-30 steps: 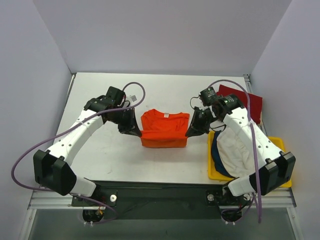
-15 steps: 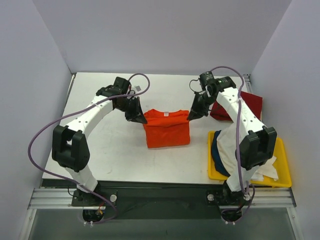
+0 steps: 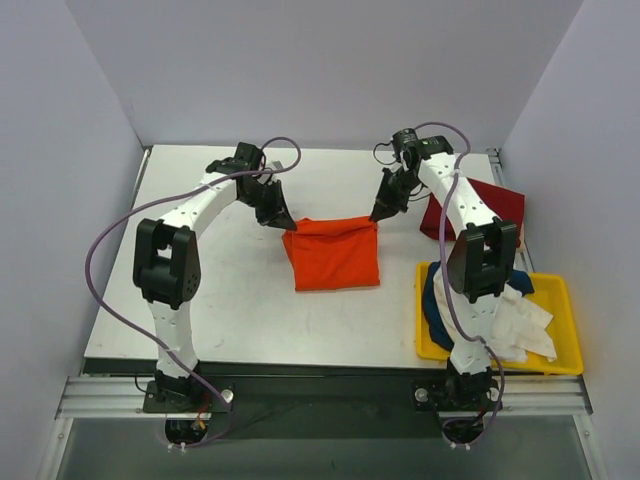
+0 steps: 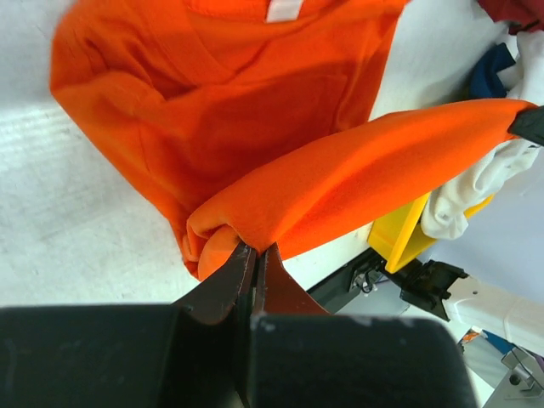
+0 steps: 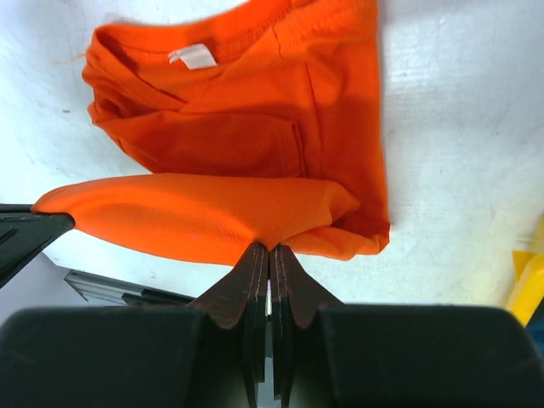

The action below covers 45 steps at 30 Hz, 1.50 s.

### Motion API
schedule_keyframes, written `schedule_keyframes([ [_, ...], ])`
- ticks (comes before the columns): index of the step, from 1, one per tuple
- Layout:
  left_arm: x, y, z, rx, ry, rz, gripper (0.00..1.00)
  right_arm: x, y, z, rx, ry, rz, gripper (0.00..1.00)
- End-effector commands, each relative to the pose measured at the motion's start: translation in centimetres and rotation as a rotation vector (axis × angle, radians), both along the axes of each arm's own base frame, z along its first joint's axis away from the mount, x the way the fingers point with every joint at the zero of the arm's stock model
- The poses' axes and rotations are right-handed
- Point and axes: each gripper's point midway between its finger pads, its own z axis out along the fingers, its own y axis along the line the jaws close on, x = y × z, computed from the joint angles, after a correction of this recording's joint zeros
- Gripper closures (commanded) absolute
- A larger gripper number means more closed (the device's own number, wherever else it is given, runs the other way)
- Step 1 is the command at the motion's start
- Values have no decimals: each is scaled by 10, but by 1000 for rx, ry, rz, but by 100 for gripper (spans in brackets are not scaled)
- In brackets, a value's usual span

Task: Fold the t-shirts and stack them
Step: Fold the long partially folded tshirt into a neat square

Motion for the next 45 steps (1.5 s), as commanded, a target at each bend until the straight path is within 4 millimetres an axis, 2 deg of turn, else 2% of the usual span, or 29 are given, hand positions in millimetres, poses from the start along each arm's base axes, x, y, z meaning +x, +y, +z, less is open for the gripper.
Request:
schedule_keyframes([
  [1, 25, -1, 4, -26, -54, -16, 100, 10, -7, 5, 3, -2, 0, 100],
  [11, 54, 2, -18, 23, -46, -2, 100, 36, -16, -32, -16, 45, -8, 100],
  [12, 59, 3, -16, 30, -60, 4, 96, 38, -17, -34, -21, 45, -8, 100],
  [13, 64, 7, -20, 49, -63, 22, 79, 45, -18, -37, -28, 31, -3, 98],
  [14, 67, 8, -20, 58, -73, 29, 71, 46, -19, -42, -36, 37, 4, 92],
  [15, 73, 8, -17, 60, -92, 35, 61, 54, -20, -37, -34, 8, 5, 71],
  [16, 78, 9, -15, 66, -111, 41, 52, 59, -19, -36, -35, -6, 13, 59],
  [17, 81, 9, -10, 67, -133, 40, 35, 64, -18, -38, -27, -20, 27, 51],
  [18, 86, 9, -6, 68, -162, 38, 31, 71, -17, -31, -16, -53, 32, 42],
  [20, 93, 9, 7, 59, -220, 43, 23, 79, -13, -21, 21, -109, 53, 35],
  [21, 94, 10, 13, 64, -239, 47, 21, 83, -14, -15, 33, -142, 57, 30],
  [22, 94, 10, 15, 60, -251, 44, 20, 82, -13, -21, 39, -137, 64, 28],
  [23, 95, 10, 17, 58, -269, 41, 19, 80, -12, -12, 56, -166, 85, 26],
  [24, 93, 10, 21, 54, -282, 38, 19, 79, -13, -10, 62, -177, 92, 25],
  [25, 87, 11, 14, 50, -266, 30, 19, 73, -13, -22, 65, -166, 105, 23],
  [26, 85, 10, 12, 47, -271, 23, 19, 69, -12, -13, 73, -192, 116, 23],
  [27, 81, 9, 14, 34, -274, 13, 19, 64, -11, -16, 85, -192, 137, 23],
  [28, 78, 9, 10, 30, -267, 7, 18, 57, -11, -26, 94, -179, 146, 21],
  [29, 72, 10, -1, 31, -253, 0, 19, 52, -10, -22, 105, -194, 154, 21],
  [30, 67, 9, -1, 14, -250, -13, 19, 46, -8, -24, 125, -188, 162, 21],
  [31, 63, 8, -5, 4, -243, -19, 18, 38, -9, -36, 134, -174, 167, 21],
  [32, 56, 8, -15, -2, -227, -25, 19, 36, -8, -33, 148, -190, 170, 21],
  [34, 50, 6, -18, -23, -221, -37, 19, 31, -2, -36, 201, -206, 179, 21],
  [36, 43, 5, -27, -39, -203, -49, 19, 17, -2, -48, 237, -175, 172, 21],
  [37, 41, 6, -31, -41, -196, -50, 19, 17, 1, -48, 268, -186, 173, 21],
  [38, 40, 4, -34, -45, -195, -53, 19, 9, 1, -59, 273, -157, 171, 21],
  [40, 38, 3, -39, -57, -193, -57, 19, 5, -1, -65, 276, -145, 163, 21],
  [45, 37, 1, -53, -66, -174, -58, 19, -10, -13, -86, 263, -104, 134, 21],
])
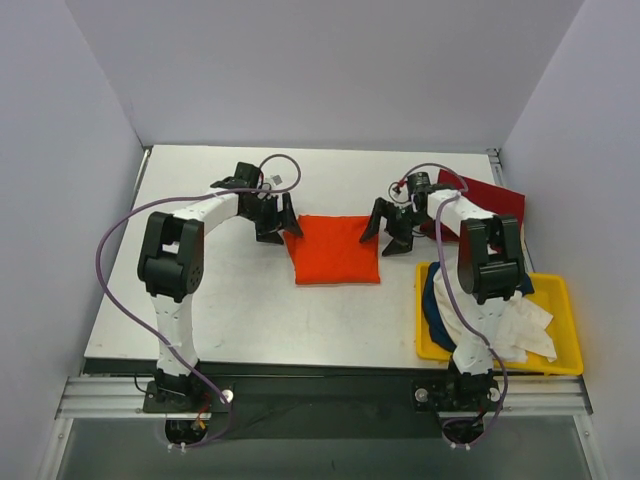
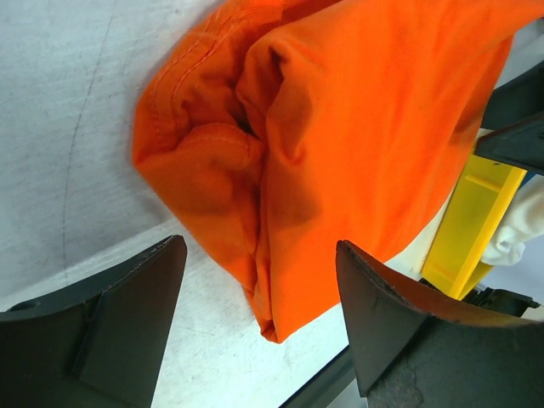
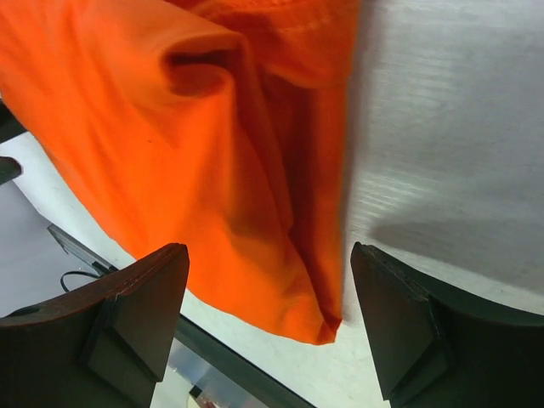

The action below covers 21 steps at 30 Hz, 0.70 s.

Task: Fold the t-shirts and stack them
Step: Fold the long partially folded tshirt into a neat square, then put the neatly folded tshirt into the corner of the board with the left arm

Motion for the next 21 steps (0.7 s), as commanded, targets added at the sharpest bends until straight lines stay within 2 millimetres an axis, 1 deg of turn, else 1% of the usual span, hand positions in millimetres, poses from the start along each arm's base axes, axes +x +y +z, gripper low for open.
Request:
schedule_keyframes([
  [1, 16, -11, 24, -72, -117, -35, 18, 5, -6, 16, 38, -70, -19, 21],
  [2, 17, -12, 23, -80, -118, -35, 18, 4, -8, 17, 42, -75, -24, 21],
  [5, 19, -13, 21, -92, -123, -32, 18, 3, -12, 11, 51, -73, -27, 21],
  [8, 17, -14, 13, -92, -103, -39, 18, 0, -11, 2, 64, -58, -18, 21],
  [9, 16, -14, 7, -88, -87, -38, 18, -2, -8, 1, 81, -50, -14, 21],
  [13, 12, -14, -3, -91, -64, -41, 19, -5, -4, -12, 112, -40, -11, 21],
  [14, 12, -15, -5, -99, -61, -40, 19, -9, -4, -17, 110, -29, -15, 21],
  [17, 8, -21, -12, -135, -28, -50, 23, -10, -2, -23, 125, -27, -21, 22],
  [19, 8, -23, -15, -141, -29, -53, 25, -9, 0, -27, 131, -28, -19, 22],
  [21, 6, -24, -20, -144, -16, -56, 29, -8, 1, -30, 133, -34, -19, 22],
])
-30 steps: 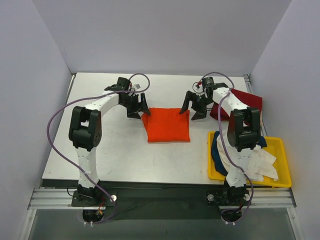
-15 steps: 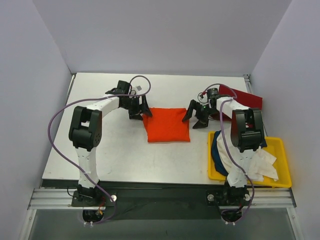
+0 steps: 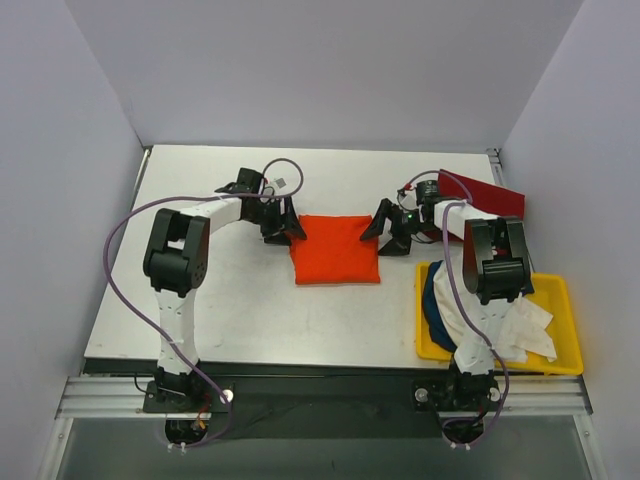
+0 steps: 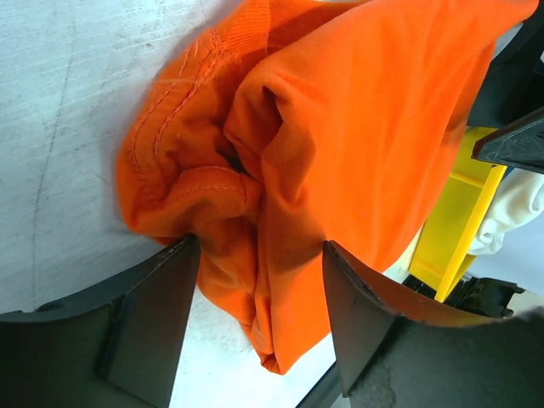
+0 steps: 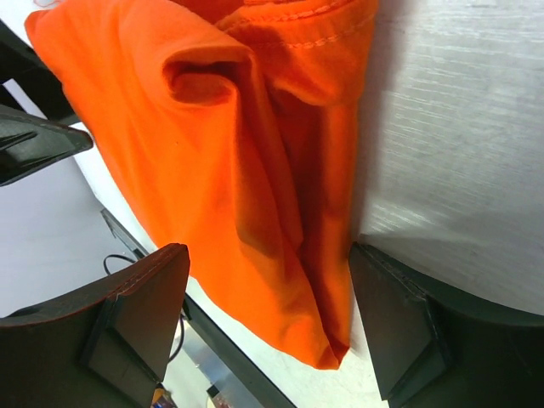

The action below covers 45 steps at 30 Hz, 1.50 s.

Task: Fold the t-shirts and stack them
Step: Put the neatly folded tshirt into the corner of the board with the left arm

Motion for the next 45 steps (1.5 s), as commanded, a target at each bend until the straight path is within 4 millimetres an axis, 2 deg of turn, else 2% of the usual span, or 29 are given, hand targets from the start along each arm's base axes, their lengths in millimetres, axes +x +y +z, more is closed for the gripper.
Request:
schedule_keyframes([
  [1, 0, -7, -7, -37, -8, -24, 31, -8, -2, -24, -47, 24, 4, 22],
  [9, -11, -8, -20, -44, 41, -35, 56, -13, 14, -37, -36, 55, 46, 27],
  [14, -15, -9, -25, -50, 56, -40, 65, -15, 27, -44, -37, 69, 74, 36],
  [19, -15, -12, -25, -59, 54, -45, 66, -14, 38, -44, -26, 70, 95, 50],
  [20, -16, -14, -25, -60, 53, -47, 66, -12, 41, -41, -21, 60, 98, 56],
  [24, -15, -18, -23, -69, 48, -54, 66, -8, 49, -29, -15, 32, 112, 71],
  [25, -15, -20, -22, -74, 48, -56, 64, -6, 48, -26, -16, 26, 107, 81],
  [26, -14, -21, -20, -79, 47, -54, 53, -4, 49, -23, -13, 25, 101, 86],
  [27, -14, -21, -19, -82, 48, -52, 49, -2, 50, -18, -11, 15, 104, 90],
  [29, -10, -23, -10, -97, 28, -47, 44, 4, 46, -5, -17, -15, 96, 100],
  [33, 0, -24, 11, -114, -22, -33, 34, 15, 26, 19, -75, -63, 77, 100],
  [34, 2, -22, 14, -113, -30, -26, 33, 21, 23, 31, -86, -95, 74, 100],
  [37, 8, -21, 29, -126, -70, -13, 32, 28, 5, 51, -140, -131, 77, 100],
  [44, 14, -4, 56, -90, -160, 33, 32, 35, -37, 80, -266, -140, 82, 100],
  [45, 11, -1, 54, -80, -155, 39, 31, 38, -45, 88, -281, -138, 72, 100],
])
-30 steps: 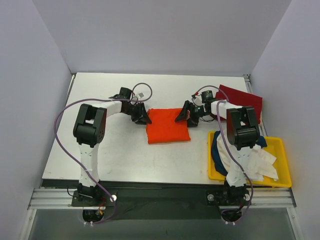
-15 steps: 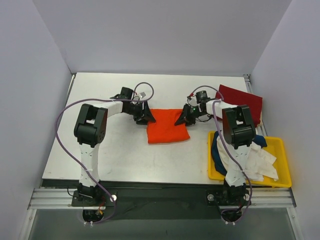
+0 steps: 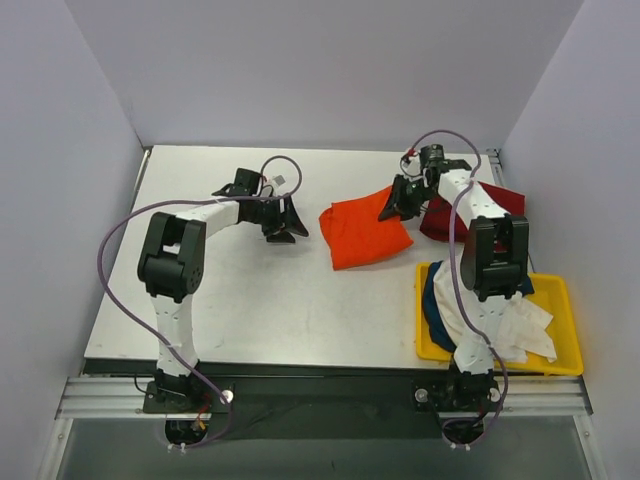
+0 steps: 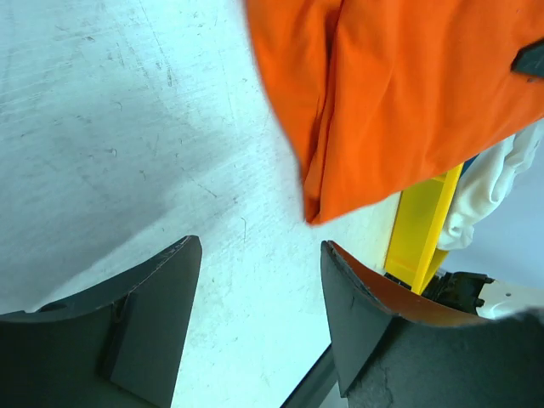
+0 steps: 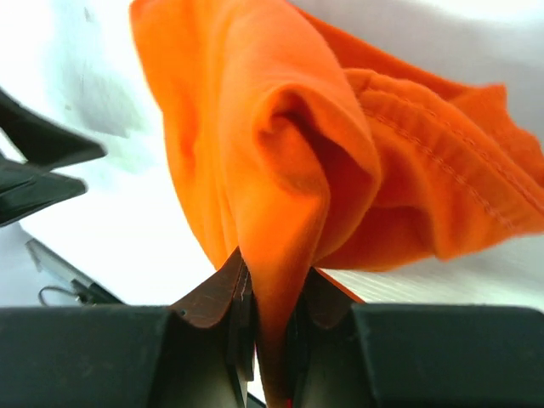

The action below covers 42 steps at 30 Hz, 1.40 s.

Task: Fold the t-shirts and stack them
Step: Put the neatly folded tshirt into the corner of the board with the left arm

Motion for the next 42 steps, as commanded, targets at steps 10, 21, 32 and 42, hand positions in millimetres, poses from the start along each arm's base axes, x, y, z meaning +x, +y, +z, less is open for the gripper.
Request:
schedule_keyframes([
  [10, -4, 32, 47, 19, -165, 80, 31, 12, -85, 66, -251, -34, -36, 100],
  [21, -31, 53, 27, 47, -127, 121, 31, 40, -134, 105, -292, -111, -122, 100],
  [32, -33, 54, 20, 40, -112, 139, 31, 55, -156, 146, -218, -208, -213, 100],
  [42, -37, 55, 21, 43, -112, 146, 31, 51, -181, 136, -236, -180, -252, 100],
])
